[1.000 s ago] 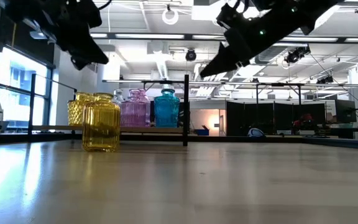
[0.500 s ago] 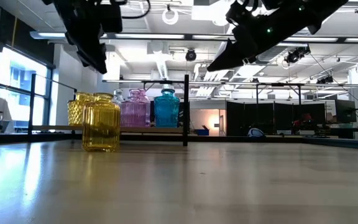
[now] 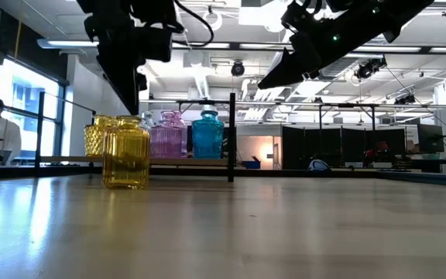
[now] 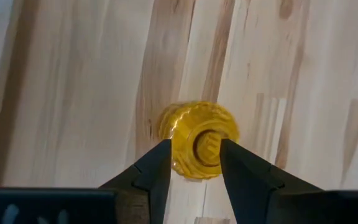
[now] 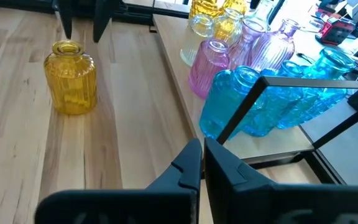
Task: Sort vases onto shelf
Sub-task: Put the yellow flower vase aligned with the other yellow flower vase on the shelf
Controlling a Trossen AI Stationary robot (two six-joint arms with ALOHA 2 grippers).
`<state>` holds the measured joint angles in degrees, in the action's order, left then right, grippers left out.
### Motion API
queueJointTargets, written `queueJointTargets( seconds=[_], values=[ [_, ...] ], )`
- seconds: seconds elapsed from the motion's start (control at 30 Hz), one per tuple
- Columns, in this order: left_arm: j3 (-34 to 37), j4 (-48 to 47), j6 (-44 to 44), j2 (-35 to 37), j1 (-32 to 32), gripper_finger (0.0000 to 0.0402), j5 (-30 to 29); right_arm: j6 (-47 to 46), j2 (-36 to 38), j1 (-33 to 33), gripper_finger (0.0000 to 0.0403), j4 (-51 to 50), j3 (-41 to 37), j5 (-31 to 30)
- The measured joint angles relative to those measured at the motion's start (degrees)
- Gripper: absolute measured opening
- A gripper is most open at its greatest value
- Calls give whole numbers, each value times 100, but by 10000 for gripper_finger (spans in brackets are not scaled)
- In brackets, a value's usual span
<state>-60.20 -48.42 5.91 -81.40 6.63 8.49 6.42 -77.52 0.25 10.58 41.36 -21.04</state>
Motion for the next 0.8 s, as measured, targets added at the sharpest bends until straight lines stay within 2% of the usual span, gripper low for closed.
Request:
queueJointTargets(
  seconds=[0.53, 0.63, 0.8],
  values=[
    [-2, -145, -358, -532, 0, 122, 42, 4, -2, 0, 0, -3, 2, 1],
    [-2, -141, -493, -532, -2, 99, 41, 5, -2, 0, 0, -8, 2, 0],
    [-2, -155, -663, -532, -3, 36, 42, 4, -4, 0, 0, -24, 2, 2]
  ],
)
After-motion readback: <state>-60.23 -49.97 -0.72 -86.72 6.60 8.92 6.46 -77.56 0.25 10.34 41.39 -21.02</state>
